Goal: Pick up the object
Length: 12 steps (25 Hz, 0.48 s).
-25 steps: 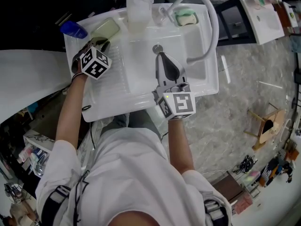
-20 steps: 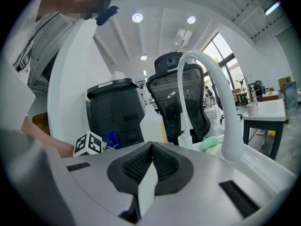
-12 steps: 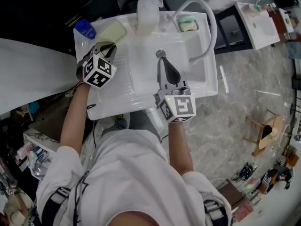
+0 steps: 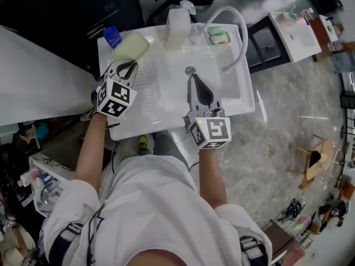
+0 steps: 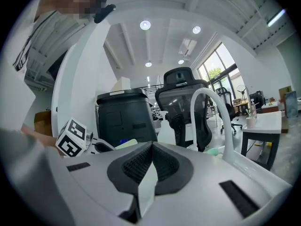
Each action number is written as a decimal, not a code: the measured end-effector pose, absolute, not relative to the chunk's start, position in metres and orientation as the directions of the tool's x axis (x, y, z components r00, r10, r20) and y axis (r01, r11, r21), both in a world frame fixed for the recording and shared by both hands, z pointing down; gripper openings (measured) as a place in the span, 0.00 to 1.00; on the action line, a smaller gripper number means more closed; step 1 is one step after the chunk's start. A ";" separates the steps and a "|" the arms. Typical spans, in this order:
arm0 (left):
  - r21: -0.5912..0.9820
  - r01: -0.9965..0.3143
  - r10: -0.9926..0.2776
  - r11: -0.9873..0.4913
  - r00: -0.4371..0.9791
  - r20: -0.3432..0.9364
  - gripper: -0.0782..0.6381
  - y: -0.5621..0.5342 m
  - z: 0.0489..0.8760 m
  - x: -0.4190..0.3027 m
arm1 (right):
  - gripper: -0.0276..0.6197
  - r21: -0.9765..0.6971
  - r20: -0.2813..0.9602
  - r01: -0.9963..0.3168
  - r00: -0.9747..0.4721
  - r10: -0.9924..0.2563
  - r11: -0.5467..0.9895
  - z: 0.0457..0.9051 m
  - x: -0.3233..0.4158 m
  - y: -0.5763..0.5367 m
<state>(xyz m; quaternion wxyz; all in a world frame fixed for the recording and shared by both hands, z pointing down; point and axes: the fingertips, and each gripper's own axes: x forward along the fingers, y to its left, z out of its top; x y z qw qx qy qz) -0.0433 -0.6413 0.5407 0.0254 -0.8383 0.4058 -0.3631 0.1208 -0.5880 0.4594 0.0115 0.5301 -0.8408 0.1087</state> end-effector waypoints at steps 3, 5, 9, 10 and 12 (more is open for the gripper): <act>-0.336 -0.684 -0.726 -0.647 0.419 0.545 0.17 -0.626 0.518 -0.053 | 0.05 -0.157 0.111 -0.898 -0.429 -0.896 0.411 0.446 0.117 -0.576; -0.337 -0.699 -0.743 -0.631 0.418 0.523 0.17 -0.614 0.504 -0.060 | 0.05 -0.151 0.095 -0.901 -0.424 -0.901 0.408 0.437 0.115 -0.568; -0.312 -0.741 -0.772 -0.595 0.421 0.476 0.16 -0.585 0.477 -0.072 | 0.05 -0.144 0.073 -0.908 -0.407 -0.910 0.395 0.425 0.112 -0.549; -0.304 -0.749 -0.779 -0.589 0.424 0.462 0.16 -0.578 0.471 -0.074 | 0.05 -0.141 0.069 -0.909 -0.404 -0.912 0.392 0.423 0.111 -0.545; -0.298 -0.757 -0.787 -0.582 0.431 0.442 0.16 -0.565 0.463 -0.080 | 0.05 -0.134 0.059 -0.912 -0.398 -0.916 0.388 0.417 0.108 -0.536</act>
